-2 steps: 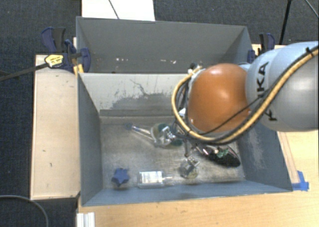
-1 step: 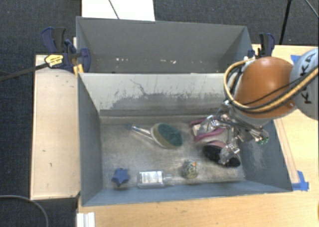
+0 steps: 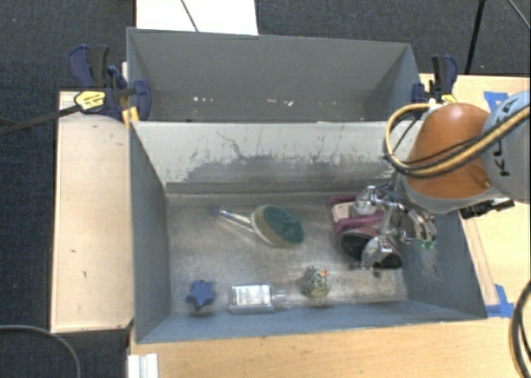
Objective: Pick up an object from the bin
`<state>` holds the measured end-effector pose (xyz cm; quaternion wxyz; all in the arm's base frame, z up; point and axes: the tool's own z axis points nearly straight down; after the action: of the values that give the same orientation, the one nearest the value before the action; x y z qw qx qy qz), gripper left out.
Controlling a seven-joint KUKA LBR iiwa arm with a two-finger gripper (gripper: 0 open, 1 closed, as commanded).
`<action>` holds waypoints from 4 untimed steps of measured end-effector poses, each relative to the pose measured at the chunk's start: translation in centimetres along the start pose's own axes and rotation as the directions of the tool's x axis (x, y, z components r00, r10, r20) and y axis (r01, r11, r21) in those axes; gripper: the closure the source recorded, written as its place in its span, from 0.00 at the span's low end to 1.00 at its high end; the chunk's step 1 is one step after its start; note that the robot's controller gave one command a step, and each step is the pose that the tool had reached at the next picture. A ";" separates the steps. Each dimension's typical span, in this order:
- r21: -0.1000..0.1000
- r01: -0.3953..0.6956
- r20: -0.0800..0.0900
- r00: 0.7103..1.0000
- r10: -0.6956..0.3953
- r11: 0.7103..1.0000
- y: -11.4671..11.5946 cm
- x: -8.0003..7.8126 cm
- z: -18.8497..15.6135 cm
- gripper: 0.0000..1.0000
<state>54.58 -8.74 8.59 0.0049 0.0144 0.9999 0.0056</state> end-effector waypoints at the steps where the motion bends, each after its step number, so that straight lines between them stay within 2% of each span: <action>1: 0.009 0.484 -0.008 0.875 -0.483 0.875 -1.6 -1.2 -2.1 0.00; 2: 0.019 0.269 -0.005 0.963 -0.269 0.963 0.5 -2.0 0.0 0.00; 3: 0.010 0.467 -0.008 0.884 -0.467 0.884 -2.0 -4.1 -2.2 0.00; 4: 0.020 0.598 0.001 0.801 -0.598 0.801 -0.3 -3.8 -0.5 0.00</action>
Offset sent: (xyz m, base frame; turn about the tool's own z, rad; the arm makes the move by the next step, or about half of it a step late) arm 0.0096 -0.0161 0.0198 -0.5054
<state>58.34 -9.15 9.11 0.0098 -0.3015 0.9534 -0.0055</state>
